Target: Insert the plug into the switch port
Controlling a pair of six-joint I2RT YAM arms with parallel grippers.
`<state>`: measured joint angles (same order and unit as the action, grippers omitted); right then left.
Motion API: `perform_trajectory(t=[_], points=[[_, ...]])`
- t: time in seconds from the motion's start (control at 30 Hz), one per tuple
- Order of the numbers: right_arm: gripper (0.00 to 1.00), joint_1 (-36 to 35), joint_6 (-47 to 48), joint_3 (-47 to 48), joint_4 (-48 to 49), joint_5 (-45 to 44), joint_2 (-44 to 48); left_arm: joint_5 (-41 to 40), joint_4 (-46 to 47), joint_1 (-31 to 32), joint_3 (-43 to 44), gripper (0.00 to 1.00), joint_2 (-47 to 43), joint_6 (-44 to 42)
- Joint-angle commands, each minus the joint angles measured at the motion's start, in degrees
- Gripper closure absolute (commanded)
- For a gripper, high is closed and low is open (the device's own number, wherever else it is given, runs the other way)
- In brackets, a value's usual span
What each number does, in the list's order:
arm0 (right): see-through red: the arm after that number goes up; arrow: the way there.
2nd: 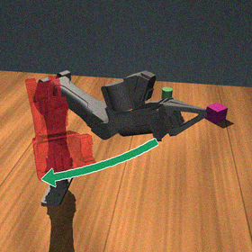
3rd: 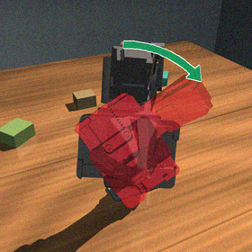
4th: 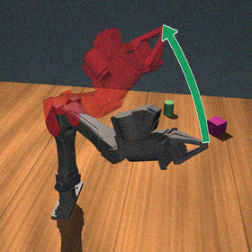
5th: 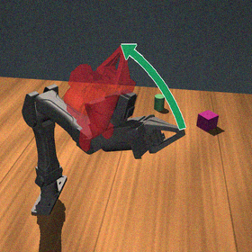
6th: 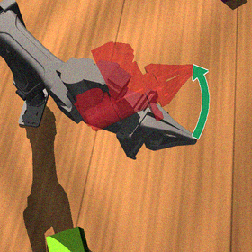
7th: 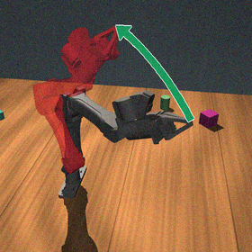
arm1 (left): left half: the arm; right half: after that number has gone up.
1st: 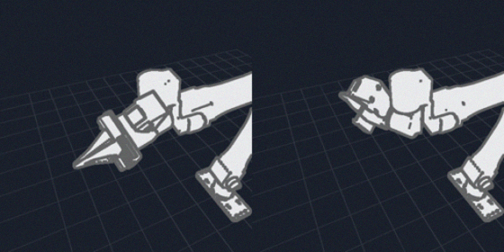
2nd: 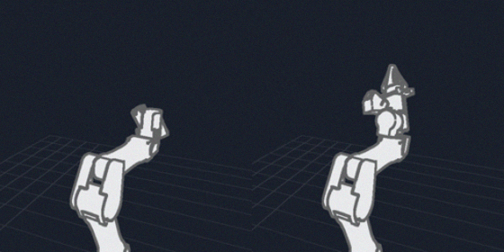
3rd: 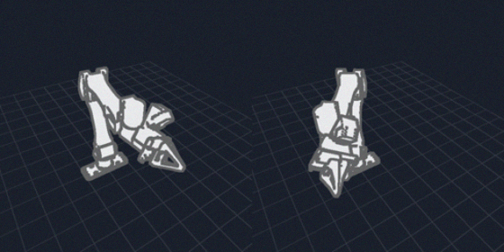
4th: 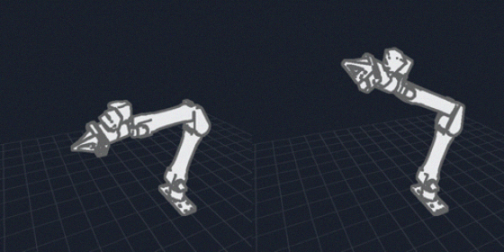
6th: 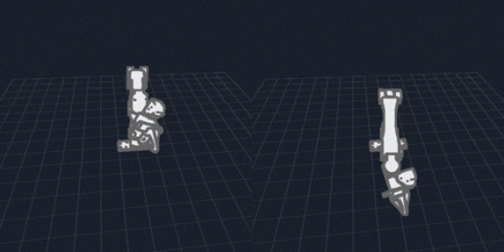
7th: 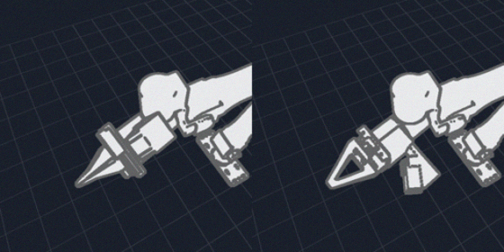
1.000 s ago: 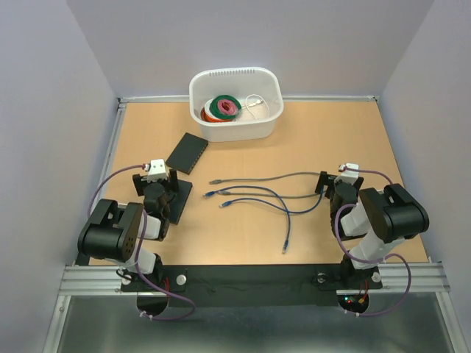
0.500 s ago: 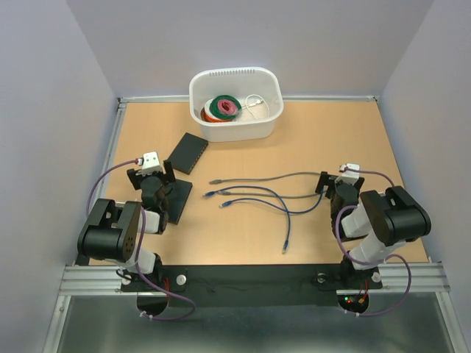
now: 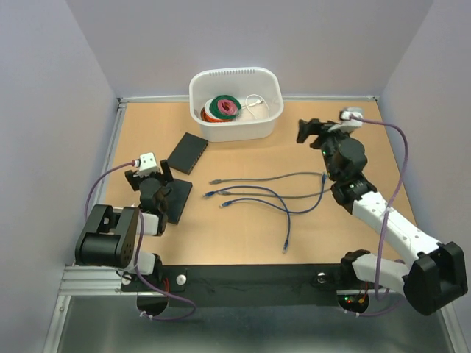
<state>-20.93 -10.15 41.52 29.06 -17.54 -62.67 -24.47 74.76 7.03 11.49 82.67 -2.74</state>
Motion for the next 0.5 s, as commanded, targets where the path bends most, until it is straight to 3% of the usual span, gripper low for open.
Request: perform_trajectory(t=[0.0,0.1,0.23,0.33,0.47], points=[[0.00,-7.89,2.25,12.16,-24.42,12.84,-2.45,-8.44,9.20,2.19,2.28,0.04,-8.70,-1.48],[0.00,-7.99,-3.44,17.28,-28.09,26.18,-3.07,-9.81,-6.60,2.73,8.36,0.03,-21.00,2.56],[0.00,-7.81,-15.14,13.86,-23.96,29.58,-1.13,-0.25,-15.69,2.82,11.36,0.01,-36.15,15.38],[0.00,-7.90,-15.16,14.73,-25.36,37.65,-2.36,7.66,-17.62,2.82,13.20,0.01,-41.45,16.37],[0.05,-10.53,-13.24,17.36,-30.88,36.97,-3.77,17.59,-25.62,2.82,18.74,0.01,-41.98,22.85]])
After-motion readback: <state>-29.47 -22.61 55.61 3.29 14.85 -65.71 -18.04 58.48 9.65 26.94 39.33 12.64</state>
